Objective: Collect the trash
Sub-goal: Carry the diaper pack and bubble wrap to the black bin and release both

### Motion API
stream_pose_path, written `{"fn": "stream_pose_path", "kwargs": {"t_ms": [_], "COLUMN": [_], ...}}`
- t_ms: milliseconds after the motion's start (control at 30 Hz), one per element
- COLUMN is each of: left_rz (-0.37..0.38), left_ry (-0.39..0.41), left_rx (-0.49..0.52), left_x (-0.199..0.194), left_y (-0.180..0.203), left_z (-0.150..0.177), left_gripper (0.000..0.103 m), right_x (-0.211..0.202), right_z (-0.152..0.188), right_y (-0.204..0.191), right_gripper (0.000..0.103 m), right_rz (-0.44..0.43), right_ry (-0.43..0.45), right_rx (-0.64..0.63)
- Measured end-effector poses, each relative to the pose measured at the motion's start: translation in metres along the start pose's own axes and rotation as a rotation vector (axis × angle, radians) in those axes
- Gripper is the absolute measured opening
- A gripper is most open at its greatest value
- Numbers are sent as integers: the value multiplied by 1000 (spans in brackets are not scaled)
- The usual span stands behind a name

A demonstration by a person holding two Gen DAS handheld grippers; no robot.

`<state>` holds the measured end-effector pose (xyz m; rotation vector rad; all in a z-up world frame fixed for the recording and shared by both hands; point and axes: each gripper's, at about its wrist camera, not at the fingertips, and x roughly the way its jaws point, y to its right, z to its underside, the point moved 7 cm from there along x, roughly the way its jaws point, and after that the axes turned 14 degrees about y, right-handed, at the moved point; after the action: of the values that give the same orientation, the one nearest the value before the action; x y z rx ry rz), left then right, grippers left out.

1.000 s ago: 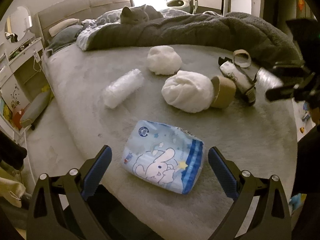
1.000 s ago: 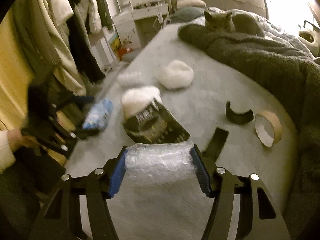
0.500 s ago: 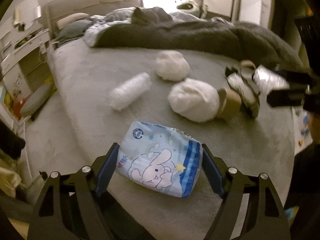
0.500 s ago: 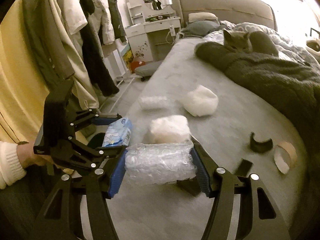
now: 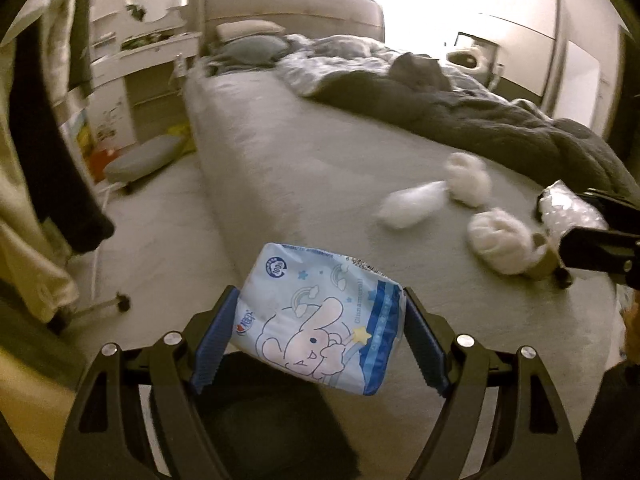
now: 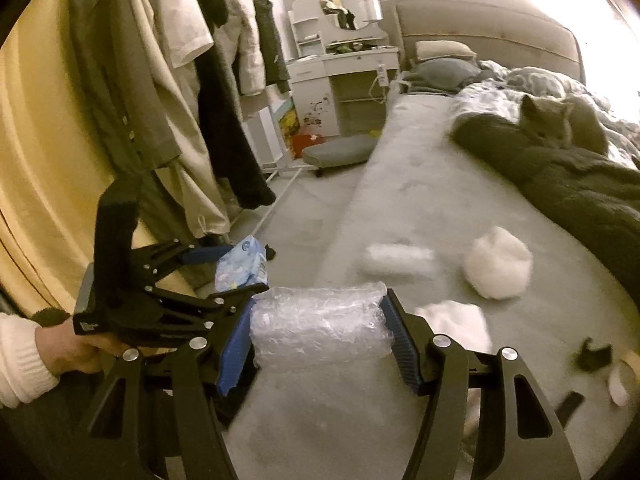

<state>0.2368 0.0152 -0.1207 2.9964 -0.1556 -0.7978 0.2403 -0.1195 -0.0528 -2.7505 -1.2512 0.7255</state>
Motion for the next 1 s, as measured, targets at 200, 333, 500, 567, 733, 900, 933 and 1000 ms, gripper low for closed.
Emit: {"fn": "stream_pose_path", "kwargs": {"t_ms": [200,333,500,567,733,900,933,1000], "left_rz": [-70,-95,-116,-118,-126,-125,-120,-113], "left_ry": [-75,-113,-211,-241,-327,-400,-407,-415], "left_rx": [-45,-71,-112,-128,-175,-242,-254,-276], "left_x": [3,2,4,4,3,-3,-4,-8], "left_y": [-35,-54,-71,-76,-93,-106,-109,-112], "left_z": [22,39,66,75,102,122,125,128], "left_gripper": [81,81,82,82,82,82,82,82], "right_x": [31,48,73,77,95,112,116,121], "right_z": [2,5,15,19,27,36,38,41], "right_y": [-28,-44,-58,-62,-79,-92,-96,-99], "right_gripper": [63,63,63,63,63,63,63,63], "right_rz": [-31,-46,-47,-53,-73,-90,-95,-96], "right_ry": [-35,-52,-103,-115,-151,-183,-190,-202], "right_rx": [-11,-6,11,16,19,14,14,10]}}
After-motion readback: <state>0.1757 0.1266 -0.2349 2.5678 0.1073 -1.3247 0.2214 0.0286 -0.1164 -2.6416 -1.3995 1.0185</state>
